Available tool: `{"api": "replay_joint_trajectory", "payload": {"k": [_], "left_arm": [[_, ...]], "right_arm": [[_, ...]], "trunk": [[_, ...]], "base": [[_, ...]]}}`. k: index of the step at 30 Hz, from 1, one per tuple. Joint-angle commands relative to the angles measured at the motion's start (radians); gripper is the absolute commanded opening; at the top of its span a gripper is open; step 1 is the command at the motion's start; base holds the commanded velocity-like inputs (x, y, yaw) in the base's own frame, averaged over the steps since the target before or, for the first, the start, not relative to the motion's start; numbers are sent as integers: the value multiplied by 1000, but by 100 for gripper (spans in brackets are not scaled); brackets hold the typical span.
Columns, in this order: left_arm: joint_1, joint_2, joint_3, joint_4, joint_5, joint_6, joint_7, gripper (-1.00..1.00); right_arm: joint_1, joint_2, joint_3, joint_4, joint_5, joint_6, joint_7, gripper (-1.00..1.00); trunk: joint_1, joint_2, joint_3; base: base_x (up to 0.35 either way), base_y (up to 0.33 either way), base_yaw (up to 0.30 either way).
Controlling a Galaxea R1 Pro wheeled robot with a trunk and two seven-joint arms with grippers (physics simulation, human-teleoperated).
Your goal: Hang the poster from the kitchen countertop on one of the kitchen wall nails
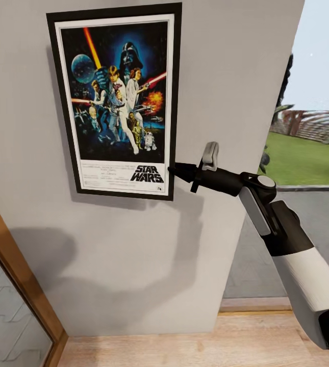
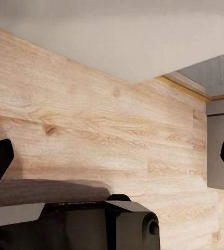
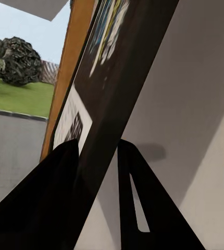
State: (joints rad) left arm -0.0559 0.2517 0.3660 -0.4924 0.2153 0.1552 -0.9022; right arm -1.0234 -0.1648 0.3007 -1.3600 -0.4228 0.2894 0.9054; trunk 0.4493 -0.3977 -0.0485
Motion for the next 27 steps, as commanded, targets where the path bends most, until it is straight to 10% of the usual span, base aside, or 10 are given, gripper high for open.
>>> {"api": "replay_joint_trajectory", "payload": {"k": [1,27], "left_arm": [[-1,0,2,0,6,10,-4,100],[-1,0,2,0,6,10,-4,100]], "right_arm": [[-1,-1,1,0,-11,10,0,-100],[-1,-1,1,1,-11,11,0,-100]], "trunk": [[1,-2,-2],[1,-2,-2]], "base": [[0,0,0],[110,0,0]]}}
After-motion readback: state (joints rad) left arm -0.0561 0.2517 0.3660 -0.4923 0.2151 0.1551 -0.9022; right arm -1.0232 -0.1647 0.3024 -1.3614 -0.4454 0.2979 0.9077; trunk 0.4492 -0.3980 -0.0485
